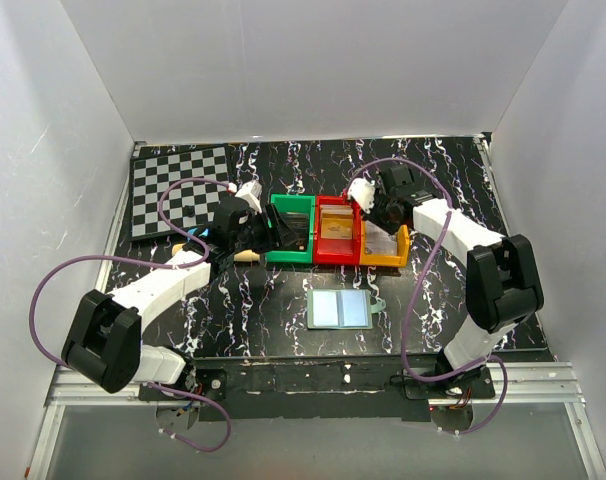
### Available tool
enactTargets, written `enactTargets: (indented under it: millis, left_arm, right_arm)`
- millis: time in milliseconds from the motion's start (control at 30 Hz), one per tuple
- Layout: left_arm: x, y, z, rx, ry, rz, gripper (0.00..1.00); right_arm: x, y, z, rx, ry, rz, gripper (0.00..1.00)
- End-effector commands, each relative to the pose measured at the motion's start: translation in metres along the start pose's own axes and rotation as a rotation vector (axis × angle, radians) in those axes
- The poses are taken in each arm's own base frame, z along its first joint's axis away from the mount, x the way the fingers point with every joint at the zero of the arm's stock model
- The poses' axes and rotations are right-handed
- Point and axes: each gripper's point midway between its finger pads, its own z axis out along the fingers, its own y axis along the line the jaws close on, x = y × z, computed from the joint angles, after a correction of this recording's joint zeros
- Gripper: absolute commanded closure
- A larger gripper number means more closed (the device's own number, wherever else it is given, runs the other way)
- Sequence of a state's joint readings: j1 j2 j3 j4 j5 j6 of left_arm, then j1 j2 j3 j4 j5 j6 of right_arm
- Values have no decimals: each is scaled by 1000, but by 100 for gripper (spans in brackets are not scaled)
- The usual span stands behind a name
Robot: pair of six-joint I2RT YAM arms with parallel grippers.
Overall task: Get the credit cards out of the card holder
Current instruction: Reset both arms
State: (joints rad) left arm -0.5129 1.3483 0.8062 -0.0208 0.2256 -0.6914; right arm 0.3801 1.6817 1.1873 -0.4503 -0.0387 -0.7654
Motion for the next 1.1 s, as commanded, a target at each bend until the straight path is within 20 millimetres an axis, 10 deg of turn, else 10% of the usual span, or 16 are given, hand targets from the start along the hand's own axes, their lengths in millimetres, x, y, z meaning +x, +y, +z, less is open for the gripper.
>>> enactTargets:
  millis: [0, 167, 367, 500, 567, 800, 1067]
  left_arm:
    - [-7, -10, -7, 32, -29, 18, 47]
    - [-11, -8, -12, 8, -47, 19, 44]
    - [-14, 14, -24, -151, -33, 28, 36]
    - [-13, 18, -37, -194, 3, 80, 24]
    - [-16, 18, -48, -195, -28, 79, 2]
    - [-15, 39, -84, -280, -94, 76, 2]
    - [-8, 43, -106, -302, -99, 47, 2]
  right_arm:
    - [-57, -67, -51, 319, -226, 157, 79]
    - [-87, -87, -115, 505, -421, 436, 60]
    - [-73, -28, -156, 501, -560, 645, 13]
    - [-35, 20, -174, 447, -612, 809, 11]
    - [-10, 41, -182, 434, -649, 921, 10]
    - [42, 77, -205, 428, -801, 1137, 9]
    - [52, 91, -192, 382, -605, 1183, 7]
